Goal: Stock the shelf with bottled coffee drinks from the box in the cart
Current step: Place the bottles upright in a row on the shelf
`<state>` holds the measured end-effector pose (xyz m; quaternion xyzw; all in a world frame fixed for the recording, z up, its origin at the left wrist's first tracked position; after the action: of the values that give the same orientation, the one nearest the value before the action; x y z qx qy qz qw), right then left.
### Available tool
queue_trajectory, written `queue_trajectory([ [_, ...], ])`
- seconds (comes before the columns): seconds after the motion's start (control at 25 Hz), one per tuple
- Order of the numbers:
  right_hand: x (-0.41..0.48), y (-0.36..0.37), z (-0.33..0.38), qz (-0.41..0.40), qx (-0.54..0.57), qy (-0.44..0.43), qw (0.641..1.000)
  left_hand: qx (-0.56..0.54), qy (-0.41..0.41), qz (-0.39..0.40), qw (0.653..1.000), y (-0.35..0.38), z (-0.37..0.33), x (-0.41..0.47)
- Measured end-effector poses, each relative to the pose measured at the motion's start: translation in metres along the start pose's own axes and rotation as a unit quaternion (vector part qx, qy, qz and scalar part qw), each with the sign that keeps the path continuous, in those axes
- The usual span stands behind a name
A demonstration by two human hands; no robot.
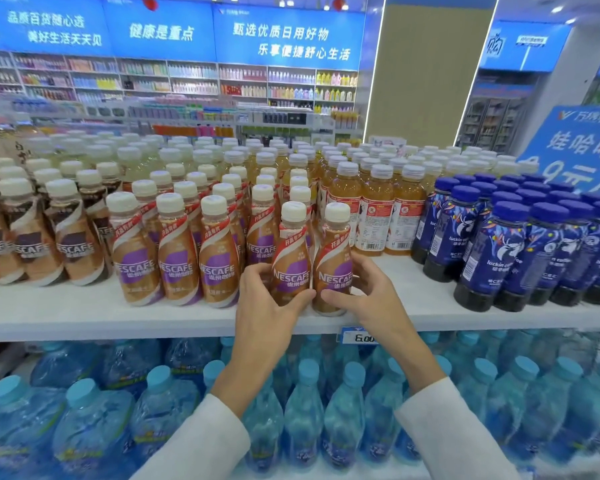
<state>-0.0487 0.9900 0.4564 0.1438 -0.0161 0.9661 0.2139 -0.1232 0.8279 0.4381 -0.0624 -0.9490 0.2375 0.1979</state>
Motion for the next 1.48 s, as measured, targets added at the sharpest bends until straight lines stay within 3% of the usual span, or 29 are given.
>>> queue_trajectory([
  [0.48,-0.015,0.015,-0.002,-0.042,-0.046,-0.037,0.997,-0.023,0.042,0.067,0.997,-0.009,0.013,0.0],
  [0.68,-0.017,0.014,-0.007,-0.07,-0.047,-0.042,0.996,-0.008,0.017,-0.02,1.0,-0.006,0.009,-0.007],
  [0.8,-0.015,0.012,-0.007,-0.034,-0.031,-0.021,0.999,-0.014,0.002,-0.071,0.997,-0.006,0.005,-0.009],
  [0.92,-0.018,0.012,-0.007,-0.022,-0.032,-0.018,0.999,-0.019,0.006,-0.08,0.997,-0.006,0.008,-0.012],
  [1.12,-0.026,0.02,-0.013,-0.09,-0.037,-0.042,0.994,-0.011,0.011,-0.086,0.996,-0.006,0.011,-0.015],
  [1.48,-0.016,0.053,-0.02,-0.102,-0.047,-0.061,0.992,0.022,0.013,-0.176,0.984,-0.011,0.02,-0.019],
])
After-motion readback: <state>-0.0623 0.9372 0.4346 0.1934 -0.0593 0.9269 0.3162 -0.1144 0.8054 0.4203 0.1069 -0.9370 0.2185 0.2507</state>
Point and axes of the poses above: each hand's wrist, its own x-axis towards the middle knuckle, its own y-axis out of the palm, z = x × y, the point moved 1 cm from there along x, towards the middle knuckle, and after that the axes turned 15 degrees about x, right-handed, at the moved point
